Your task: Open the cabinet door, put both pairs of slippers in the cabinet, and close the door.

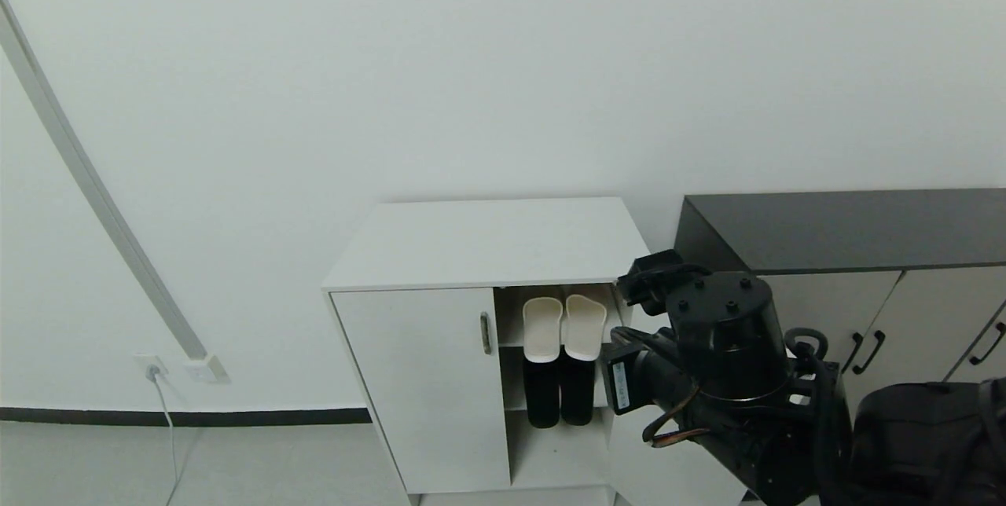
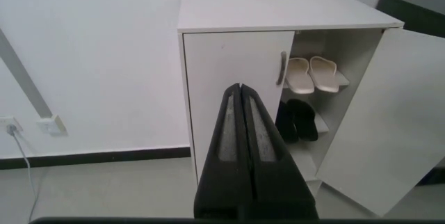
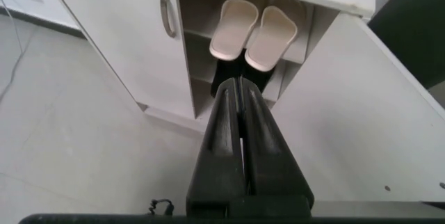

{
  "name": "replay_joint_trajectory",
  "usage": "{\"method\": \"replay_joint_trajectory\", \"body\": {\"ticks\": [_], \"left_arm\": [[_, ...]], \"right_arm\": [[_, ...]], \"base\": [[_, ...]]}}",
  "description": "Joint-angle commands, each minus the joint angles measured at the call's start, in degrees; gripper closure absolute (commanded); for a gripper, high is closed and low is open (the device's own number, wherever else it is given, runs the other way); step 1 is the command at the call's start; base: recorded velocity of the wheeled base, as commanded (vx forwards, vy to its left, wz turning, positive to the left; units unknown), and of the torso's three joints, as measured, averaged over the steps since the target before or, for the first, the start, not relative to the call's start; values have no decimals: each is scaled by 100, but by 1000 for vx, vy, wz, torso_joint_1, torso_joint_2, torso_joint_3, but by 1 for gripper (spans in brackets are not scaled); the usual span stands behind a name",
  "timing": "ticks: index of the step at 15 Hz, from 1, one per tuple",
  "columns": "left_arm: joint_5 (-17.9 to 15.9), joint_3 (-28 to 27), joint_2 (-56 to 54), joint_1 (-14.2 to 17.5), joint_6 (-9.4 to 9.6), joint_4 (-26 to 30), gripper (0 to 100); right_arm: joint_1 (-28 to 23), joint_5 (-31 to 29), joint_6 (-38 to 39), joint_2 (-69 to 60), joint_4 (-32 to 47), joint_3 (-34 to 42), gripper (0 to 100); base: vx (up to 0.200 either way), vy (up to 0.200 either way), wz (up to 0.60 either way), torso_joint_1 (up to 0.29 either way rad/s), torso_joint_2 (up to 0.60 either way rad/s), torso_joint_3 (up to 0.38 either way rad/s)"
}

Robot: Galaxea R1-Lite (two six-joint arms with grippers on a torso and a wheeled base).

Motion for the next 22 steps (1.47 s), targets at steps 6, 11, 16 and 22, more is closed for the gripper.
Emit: {"method": "replay_joint_trajectory", "body": {"ticks": [6, 11, 16, 22], "left_arm": [[0, 1, 7, 1, -10, 6, 100], [0, 1, 7, 9, -1, -3, 100], [0, 1, 7, 1, -10, -3, 100], [0, 1, 7, 1, -1, -3, 100]], "right_arm": [[-52, 15, -67, -208, 3, 86, 100], [-333, 23, -67, -199, -6, 112, 100], [-650, 138, -93, -182, -32, 112, 100], [-1476, 691, -208, 91, 30, -354, 100]], "base": [[0, 0, -400, -2, 2, 0], [0, 0, -480, 7, 3, -1], [-80, 0, 0, 1, 0, -1], [-100, 0, 0, 3, 1, -2]]}}
